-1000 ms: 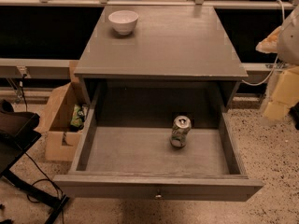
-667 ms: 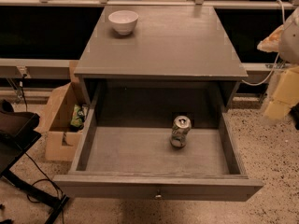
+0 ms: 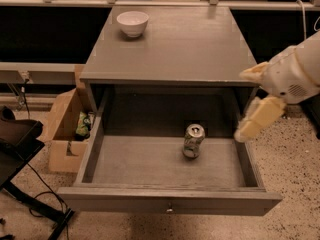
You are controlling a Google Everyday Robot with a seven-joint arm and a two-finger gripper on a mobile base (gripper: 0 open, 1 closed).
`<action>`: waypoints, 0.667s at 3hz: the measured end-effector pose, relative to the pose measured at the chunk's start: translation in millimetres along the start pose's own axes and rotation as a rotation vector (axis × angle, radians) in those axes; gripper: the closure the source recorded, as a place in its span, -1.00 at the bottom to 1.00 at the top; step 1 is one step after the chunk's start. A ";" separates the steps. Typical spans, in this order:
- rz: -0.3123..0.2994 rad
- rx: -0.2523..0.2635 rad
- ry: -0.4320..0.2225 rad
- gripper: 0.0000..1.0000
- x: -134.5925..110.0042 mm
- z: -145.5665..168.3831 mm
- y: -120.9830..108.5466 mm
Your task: Pick 7up can from top drawer and place on counter
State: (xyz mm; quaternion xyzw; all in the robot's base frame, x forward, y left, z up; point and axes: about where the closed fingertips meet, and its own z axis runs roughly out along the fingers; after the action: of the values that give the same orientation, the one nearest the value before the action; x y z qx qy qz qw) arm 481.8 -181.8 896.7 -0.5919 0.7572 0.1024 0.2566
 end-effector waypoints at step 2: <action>0.064 -0.055 -0.438 -1.00 -21.2 131.1 -27.3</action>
Offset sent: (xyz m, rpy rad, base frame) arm 0.1001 0.0950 -0.1419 0.6830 -0.0936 0.0354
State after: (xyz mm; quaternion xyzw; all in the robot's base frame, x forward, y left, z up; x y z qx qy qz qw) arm 546.3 -111.4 800.5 -0.5381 0.6986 0.2570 0.3953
